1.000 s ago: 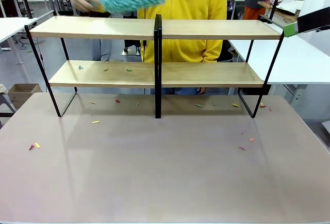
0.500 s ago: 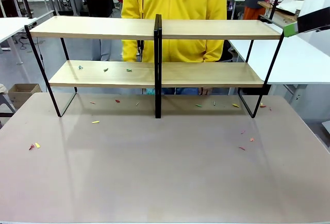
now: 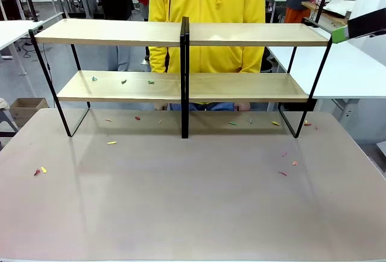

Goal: Clean the shelves.
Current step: Clean another randomly selected level of the Shelf with the Duster.

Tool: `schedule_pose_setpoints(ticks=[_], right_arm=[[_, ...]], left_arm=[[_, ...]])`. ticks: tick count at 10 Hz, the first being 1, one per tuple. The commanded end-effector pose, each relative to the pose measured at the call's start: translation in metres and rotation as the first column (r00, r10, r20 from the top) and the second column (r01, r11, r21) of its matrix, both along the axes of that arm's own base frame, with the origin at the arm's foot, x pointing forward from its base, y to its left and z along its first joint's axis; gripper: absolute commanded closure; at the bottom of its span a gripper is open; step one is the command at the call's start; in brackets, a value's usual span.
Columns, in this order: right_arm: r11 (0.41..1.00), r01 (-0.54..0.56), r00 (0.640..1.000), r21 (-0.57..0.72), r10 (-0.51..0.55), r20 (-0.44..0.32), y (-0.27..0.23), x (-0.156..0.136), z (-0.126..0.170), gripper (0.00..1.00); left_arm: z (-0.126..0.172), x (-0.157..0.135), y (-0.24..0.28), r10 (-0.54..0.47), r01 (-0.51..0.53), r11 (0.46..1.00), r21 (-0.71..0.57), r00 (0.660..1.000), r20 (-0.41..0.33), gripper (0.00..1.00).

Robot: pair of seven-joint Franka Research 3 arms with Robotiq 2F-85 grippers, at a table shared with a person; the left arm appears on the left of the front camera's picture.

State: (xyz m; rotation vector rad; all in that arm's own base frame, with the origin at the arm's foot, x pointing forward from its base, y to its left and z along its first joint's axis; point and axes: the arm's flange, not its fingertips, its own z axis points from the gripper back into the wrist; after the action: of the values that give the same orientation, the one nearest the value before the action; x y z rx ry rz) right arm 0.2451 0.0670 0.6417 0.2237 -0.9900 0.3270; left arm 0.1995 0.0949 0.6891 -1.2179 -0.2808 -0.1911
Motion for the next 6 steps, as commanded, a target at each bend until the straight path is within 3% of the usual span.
schedule_pose_setpoints(ticks=[1, 3, 4, 5, 6], right_arm=[[1.000, -0.002, 1.000, 0.000, 0.002, -0.002, -0.001, 0.000, 0.000, 0.00], [1.000, -0.002, 1.000, 0.000, 0.002, -0.002, -0.001, 0.000, 0.000, 0.00], [1.000, -0.002, 1.000, 0.000, 0.002, -0.002, -0.001, 0.000, 0.000, 0.00], [1.000, -0.002, 1.000, 0.000, 0.002, -0.002, -0.001, 0.000, 0.000, 0.00], [1.000, -0.002, 1.000, 0.000, 0.002, -0.002, -0.001, 0.000, 0.000, 0.00]], left_arm=[[-0.025, -0.004, -0.061, -0.373, 0.351, 0.885, 0.305, 0.928, 0.013, 0.87], [-0.071, -0.005, -0.111, -0.429, 0.449, 0.776, 0.443, 0.891, -0.152, 0.87], [-0.092, 0.002, -0.129, -0.285, 0.335, 0.793, 0.509, 0.942, -0.176, 0.87], [-0.049, -0.012, -0.111, -0.345, 0.373, 0.863, 0.340, 0.928, -0.141, 0.87], [-0.049, -0.012, -0.111, -0.345, 0.373, 0.863, 0.340, 0.928, -0.141, 0.87]])
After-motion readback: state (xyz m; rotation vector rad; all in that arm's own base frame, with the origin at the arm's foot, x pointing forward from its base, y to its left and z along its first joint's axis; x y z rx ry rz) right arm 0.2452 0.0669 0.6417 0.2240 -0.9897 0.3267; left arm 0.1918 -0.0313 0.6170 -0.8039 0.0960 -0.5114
